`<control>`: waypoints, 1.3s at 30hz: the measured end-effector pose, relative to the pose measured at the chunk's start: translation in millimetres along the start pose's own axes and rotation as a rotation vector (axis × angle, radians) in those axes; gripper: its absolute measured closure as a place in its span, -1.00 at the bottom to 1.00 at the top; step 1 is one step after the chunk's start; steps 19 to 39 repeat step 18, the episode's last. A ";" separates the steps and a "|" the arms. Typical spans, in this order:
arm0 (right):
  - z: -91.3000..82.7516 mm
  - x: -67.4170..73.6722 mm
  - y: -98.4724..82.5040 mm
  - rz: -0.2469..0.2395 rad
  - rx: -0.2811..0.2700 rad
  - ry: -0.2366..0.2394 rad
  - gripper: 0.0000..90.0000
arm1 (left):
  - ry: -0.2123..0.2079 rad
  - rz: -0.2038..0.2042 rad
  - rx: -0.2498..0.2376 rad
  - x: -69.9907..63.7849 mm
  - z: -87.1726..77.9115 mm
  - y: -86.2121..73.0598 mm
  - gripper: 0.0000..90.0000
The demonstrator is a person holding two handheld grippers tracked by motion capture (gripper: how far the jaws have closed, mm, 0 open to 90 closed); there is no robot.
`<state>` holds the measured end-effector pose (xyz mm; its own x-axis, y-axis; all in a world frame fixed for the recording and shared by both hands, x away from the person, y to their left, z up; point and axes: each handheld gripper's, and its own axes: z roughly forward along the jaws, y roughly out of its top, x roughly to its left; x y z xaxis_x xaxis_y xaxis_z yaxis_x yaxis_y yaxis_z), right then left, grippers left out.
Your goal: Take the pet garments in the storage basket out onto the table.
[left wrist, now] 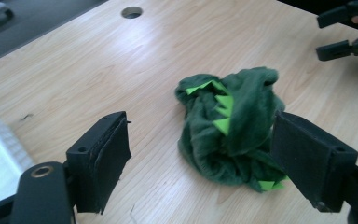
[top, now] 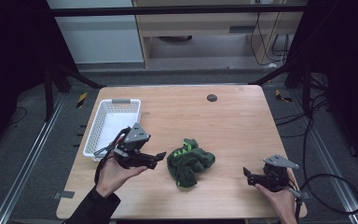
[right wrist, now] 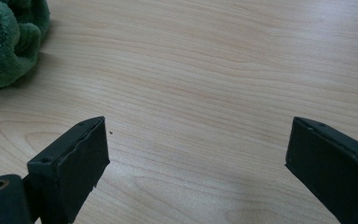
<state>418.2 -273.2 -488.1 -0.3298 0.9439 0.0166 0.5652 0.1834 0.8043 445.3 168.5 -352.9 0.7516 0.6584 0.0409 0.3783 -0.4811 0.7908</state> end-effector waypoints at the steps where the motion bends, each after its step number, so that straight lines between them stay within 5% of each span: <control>1: 0.0 0.0 0.0 0.000 0.000 0.000 -0.87 | 0.000 0.000 0.000 0.0 0.0 0.0 -0.57; 18: -1.5 -0.4 -0.9 0.005 -0.001 -0.001 -0.88 | 0.152 -0.192 -0.086 34.2 -18.3 -80.7 -0.54; 39: -1.5 -0.4 -0.9 0.005 -0.001 -0.001 -0.88 | 0.152 -0.192 -0.086 34.2 -18.3 -80.7 -0.54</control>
